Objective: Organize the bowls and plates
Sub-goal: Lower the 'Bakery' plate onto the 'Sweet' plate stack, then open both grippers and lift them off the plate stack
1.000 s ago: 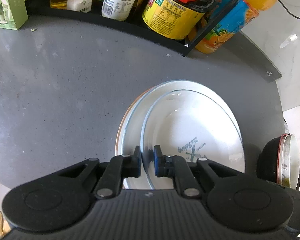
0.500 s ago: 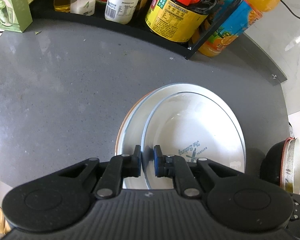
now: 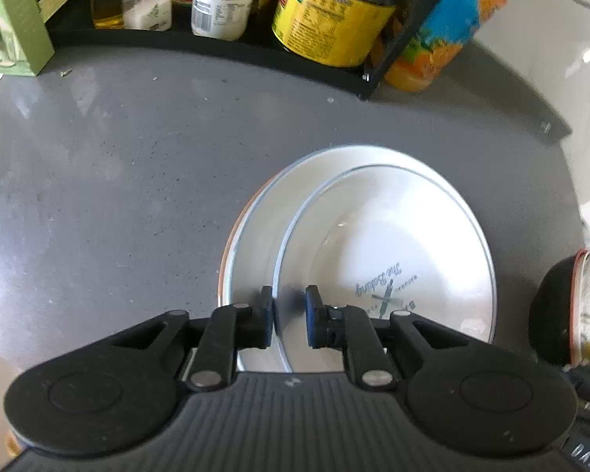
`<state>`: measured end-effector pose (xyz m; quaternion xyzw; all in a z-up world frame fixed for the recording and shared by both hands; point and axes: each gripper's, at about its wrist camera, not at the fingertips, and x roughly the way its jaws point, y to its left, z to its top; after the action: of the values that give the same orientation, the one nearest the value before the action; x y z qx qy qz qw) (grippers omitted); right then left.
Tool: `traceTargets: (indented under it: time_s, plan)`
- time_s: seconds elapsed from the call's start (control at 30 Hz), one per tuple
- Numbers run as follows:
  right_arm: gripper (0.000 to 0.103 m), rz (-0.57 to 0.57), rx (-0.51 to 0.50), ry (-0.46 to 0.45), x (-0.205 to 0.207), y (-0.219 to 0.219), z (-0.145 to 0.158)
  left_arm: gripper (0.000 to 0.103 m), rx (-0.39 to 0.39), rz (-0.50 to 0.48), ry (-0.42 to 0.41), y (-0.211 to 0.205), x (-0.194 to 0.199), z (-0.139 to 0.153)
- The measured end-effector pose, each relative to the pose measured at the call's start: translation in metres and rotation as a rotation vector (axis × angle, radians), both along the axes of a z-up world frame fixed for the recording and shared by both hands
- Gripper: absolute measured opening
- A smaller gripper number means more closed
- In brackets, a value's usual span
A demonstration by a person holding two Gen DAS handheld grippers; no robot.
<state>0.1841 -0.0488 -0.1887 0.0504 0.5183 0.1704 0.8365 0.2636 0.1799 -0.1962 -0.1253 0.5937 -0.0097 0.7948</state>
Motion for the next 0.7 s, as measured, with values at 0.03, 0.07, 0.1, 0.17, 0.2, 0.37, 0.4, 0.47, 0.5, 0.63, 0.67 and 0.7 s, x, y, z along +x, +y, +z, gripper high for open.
traceTargets:
  time_s: [0.03,0.07,0.1,0.17,0.2,0.37,0.4,0.47,0.5,0.63,0.67,0.7]
  plan:
    - [0.024,-0.005,-0.002,-0.021,-0.001,-0.004,0.003,0.017,0.011,-0.01,0.016,-0.002,0.003,0.002]
    - [0.025,-0.007,-0.005,-0.035,0.0,-0.008,0.005,0.025,0.015,-0.017,0.025,-0.003,0.005,0.004]
    - [0.025,-0.013,-0.007,-0.043,0.001,-0.013,0.007,0.032,0.015,-0.022,0.03,-0.004,0.007,0.006]
    - [0.025,-0.037,-0.009,-0.055,0.004,-0.025,0.011,0.044,0.035,-0.034,0.01,-0.007,0.008,0.013]
    - [0.026,-0.046,-0.004,-0.062,0.005,-0.03,0.013,0.053,0.053,-0.044,-0.011,-0.01,0.008,0.019]
    - [0.037,-0.082,0.021,-0.123,0.009,-0.055,0.032,0.068,0.078,-0.052,-0.064,-0.022,0.013,0.043]
    - [0.043,-0.089,0.03,-0.137,0.009,-0.059,0.036,0.068,0.076,-0.052,-0.075,-0.026,0.013,0.049]
    - [0.051,-0.104,0.052,-0.175,0.009,-0.07,0.047,0.069,0.069,-0.061,-0.102,-0.035,0.014,0.06]
    - [0.056,-0.111,0.059,-0.197,0.008,-0.076,0.053,0.07,0.065,-0.066,-0.117,-0.041,0.013,0.066]
    - [0.072,-0.164,0.089,-0.259,0.006,-0.104,0.069,0.074,0.042,-0.071,-0.159,-0.066,0.014,0.078]
    - [0.079,-0.179,0.088,-0.276,0.006,-0.111,0.073,0.074,0.036,-0.071,-0.166,-0.073,0.015,0.081]
    - [0.086,-0.196,0.082,-0.292,0.005,-0.119,0.076,0.074,0.032,-0.075,-0.175,-0.081,0.015,0.083]
